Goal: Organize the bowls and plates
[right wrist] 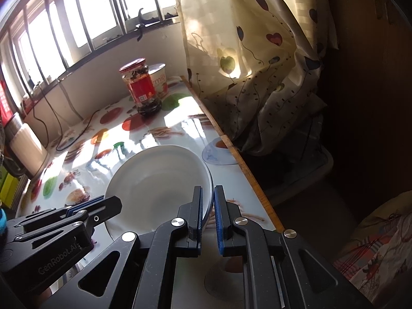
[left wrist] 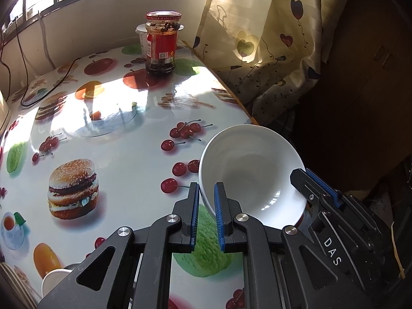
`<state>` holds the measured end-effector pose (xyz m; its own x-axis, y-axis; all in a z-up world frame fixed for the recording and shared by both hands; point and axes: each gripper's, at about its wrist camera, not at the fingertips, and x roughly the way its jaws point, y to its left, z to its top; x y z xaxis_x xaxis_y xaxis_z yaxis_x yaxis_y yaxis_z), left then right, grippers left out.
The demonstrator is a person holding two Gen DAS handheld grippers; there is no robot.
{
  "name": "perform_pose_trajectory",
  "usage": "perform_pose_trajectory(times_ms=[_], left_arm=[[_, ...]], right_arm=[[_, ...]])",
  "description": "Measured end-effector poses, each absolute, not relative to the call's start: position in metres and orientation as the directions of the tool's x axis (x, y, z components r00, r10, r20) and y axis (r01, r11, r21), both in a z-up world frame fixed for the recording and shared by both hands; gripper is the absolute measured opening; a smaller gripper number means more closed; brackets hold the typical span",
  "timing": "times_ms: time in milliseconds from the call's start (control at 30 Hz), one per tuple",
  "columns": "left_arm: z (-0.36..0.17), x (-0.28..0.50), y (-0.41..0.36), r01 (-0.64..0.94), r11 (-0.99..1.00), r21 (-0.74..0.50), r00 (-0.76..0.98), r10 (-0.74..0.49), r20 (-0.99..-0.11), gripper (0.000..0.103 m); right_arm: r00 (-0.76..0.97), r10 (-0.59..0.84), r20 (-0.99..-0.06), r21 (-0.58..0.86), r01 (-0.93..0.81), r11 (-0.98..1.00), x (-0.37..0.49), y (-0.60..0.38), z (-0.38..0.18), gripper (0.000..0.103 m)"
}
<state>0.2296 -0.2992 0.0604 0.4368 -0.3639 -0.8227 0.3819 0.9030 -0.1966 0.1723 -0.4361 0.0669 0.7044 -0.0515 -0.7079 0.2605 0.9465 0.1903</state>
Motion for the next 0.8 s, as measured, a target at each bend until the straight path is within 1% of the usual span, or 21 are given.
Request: perform_pose_trajectory(times_ms=[800], left_arm=[[0.084,0.207,-0.283,0.403,0.897,-0.184,0.487,-0.381,-0.786,0.012]], right_arm=[[0.739,-0.057,-0.671,0.200,0.254,0.946,0.147,-0.418,0.089,0.010]])
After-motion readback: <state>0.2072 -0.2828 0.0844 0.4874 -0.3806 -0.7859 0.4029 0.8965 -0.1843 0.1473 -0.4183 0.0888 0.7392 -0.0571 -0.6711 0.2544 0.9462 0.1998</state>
